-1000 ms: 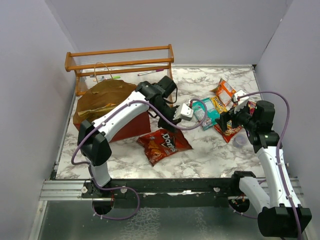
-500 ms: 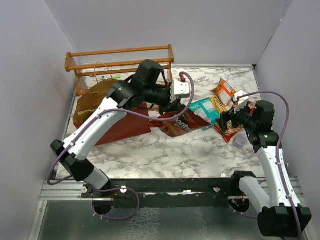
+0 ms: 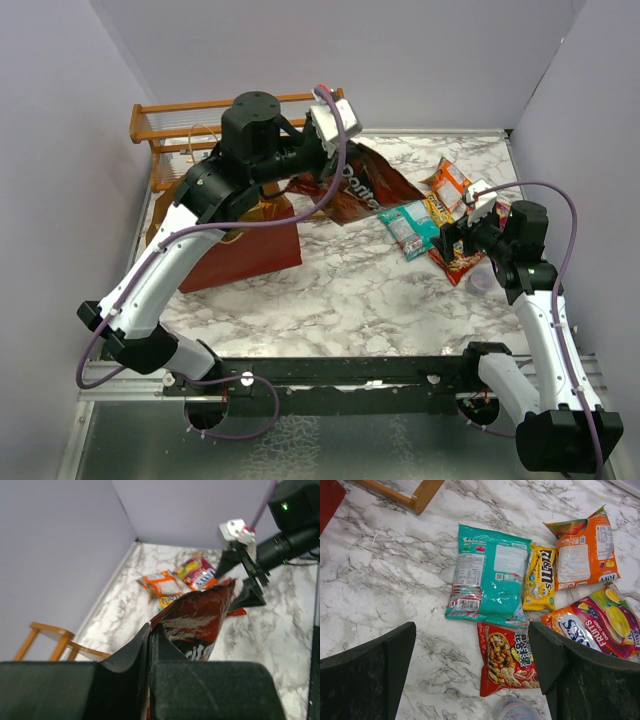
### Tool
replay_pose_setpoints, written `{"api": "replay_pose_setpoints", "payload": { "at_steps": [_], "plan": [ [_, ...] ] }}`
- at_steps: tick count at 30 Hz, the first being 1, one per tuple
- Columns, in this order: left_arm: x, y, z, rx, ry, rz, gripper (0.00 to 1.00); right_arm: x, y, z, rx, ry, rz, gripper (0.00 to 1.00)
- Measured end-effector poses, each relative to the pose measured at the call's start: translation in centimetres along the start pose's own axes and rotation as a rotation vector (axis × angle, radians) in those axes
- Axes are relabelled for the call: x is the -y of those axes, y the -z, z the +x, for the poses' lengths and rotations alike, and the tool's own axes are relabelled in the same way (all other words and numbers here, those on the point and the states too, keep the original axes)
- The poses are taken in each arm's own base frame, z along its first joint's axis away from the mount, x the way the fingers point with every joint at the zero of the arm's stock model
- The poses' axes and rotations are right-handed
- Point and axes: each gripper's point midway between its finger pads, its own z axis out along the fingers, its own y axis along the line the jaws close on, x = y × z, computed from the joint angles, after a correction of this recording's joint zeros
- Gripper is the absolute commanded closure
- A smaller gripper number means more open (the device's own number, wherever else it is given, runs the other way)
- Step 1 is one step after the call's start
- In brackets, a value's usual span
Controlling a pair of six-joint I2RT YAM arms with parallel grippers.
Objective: Place the snacks into the paper bag
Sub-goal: Place the snack in the paper bag.
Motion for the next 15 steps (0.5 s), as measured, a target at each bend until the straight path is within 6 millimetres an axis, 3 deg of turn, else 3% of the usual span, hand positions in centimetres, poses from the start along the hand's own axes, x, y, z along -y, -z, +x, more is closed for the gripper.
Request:
{"api": "replay_pose_setpoints", "payload": {
  "at_steps": [8,11,15],
  "plan": [
    [-4.7,3.1,-5.5,0.109,-0.044,-0.227,1.00,0.1,0.0,0.0,-0.001,0.001,0.004,0.05],
    [-6.8,4.6,-6.1,0.116,-0.049,-0.318,1.00,0.1,0.0,0.0,-0.001,0.001,0.003,0.05],
    [-10.3,6.9,-5.5,0.090,-0.048,-0.456,1.00,0.1,0.0,0.0,-0.001,0.001,0.003,0.05]
  ]
}}
